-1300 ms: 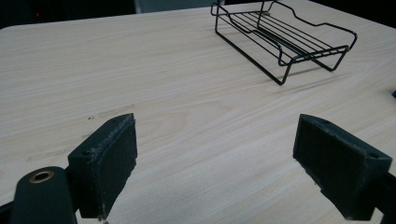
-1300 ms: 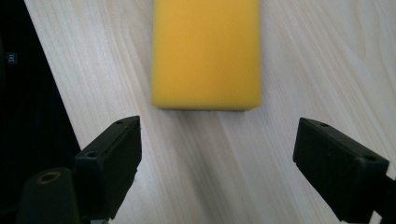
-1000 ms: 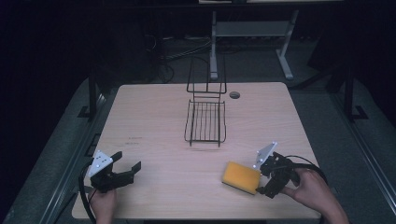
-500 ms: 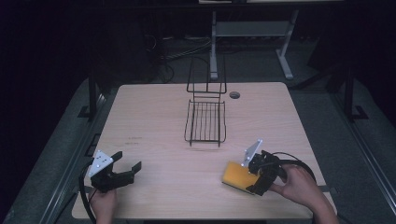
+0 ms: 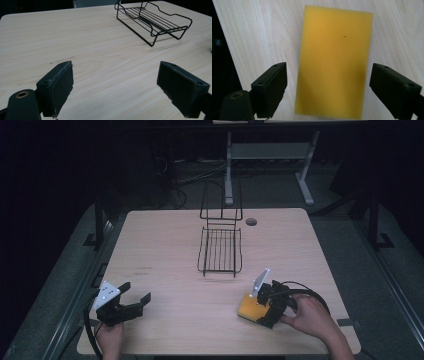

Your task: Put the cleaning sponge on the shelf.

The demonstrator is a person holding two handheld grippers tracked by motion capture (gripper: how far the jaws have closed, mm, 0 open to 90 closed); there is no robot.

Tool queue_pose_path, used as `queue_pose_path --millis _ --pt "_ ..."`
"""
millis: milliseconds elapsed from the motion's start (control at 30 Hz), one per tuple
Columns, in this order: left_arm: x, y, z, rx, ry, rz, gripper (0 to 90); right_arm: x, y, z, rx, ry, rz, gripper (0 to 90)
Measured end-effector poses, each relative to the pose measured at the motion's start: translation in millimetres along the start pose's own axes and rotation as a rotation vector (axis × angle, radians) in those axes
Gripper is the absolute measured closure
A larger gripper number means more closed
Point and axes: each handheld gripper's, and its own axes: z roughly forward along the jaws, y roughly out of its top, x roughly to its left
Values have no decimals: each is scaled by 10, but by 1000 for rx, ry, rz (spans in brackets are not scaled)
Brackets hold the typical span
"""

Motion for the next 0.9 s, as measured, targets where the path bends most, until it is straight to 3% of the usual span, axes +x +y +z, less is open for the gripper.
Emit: queue_pose_path --millis 900 --pt "7 -2 -14 -4 1 -4 130 -54 131 255 59 15 20 146"
